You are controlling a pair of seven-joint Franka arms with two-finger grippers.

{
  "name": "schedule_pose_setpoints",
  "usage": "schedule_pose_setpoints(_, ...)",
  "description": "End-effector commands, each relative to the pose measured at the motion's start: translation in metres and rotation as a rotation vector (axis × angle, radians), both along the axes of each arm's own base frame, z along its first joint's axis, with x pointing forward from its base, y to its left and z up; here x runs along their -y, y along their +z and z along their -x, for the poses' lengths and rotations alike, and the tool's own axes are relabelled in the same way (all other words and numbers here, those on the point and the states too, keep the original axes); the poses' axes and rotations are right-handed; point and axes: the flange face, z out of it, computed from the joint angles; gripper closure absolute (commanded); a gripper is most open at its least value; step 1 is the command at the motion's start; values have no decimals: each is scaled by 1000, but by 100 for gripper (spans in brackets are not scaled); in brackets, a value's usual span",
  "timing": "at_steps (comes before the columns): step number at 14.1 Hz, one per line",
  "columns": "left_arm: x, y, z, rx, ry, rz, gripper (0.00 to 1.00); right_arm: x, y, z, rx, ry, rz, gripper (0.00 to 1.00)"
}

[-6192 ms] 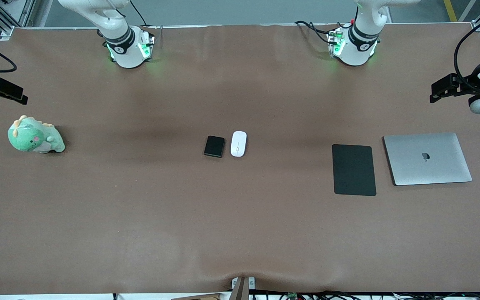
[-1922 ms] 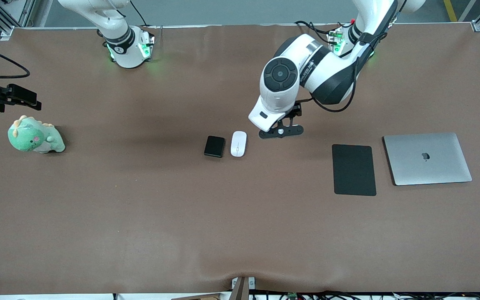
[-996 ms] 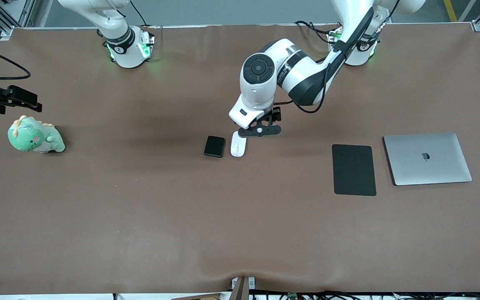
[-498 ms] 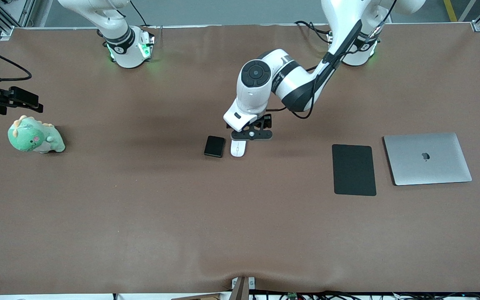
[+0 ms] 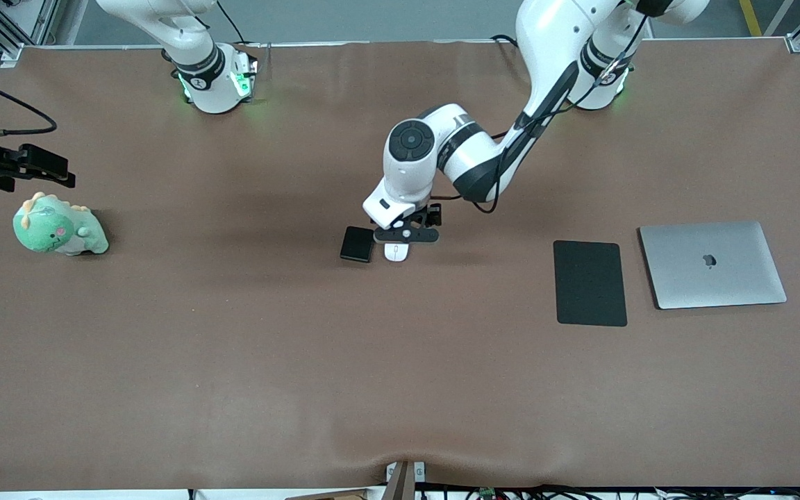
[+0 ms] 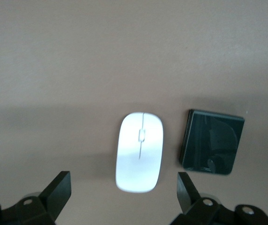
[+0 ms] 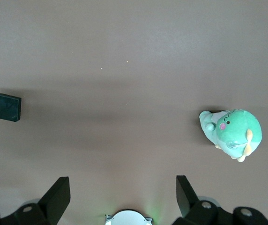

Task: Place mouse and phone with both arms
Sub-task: 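Lower the left gripper onto the white mouse and close it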

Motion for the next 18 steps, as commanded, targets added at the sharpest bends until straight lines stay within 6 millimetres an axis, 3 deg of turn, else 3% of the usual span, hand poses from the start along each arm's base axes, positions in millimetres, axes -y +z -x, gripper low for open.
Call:
schedule_pose_setpoints(1, 15, -13, -10, 39, 1, -11, 0, -1, 2, -1, 2, 8, -12, 0)
schedule_pose_setpoints(4, 19, -36, -27, 33, 16, -7, 0, -1, -2, -3, -5, 9, -12, 0)
schedule_pose_setpoints(5, 18, -38, -27, 33, 12, -10, 0, 0, -12, -7, -23, 8, -13, 0)
schedule_pose_setpoints(8, 20, -50, -23, 33, -5, -30, 0, -6, -14, -9, -25, 18, -11, 0)
schedule_pose_setpoints(14, 34, -68, 0, 19, -45, -52, 0, 2, -39, -20, -66, 6, -2, 0)
schedule_pose_setpoints(18, 31, -78, 1, 11, -47, -65, 0, -7, -48, -19, -97, 9, -8, 0)
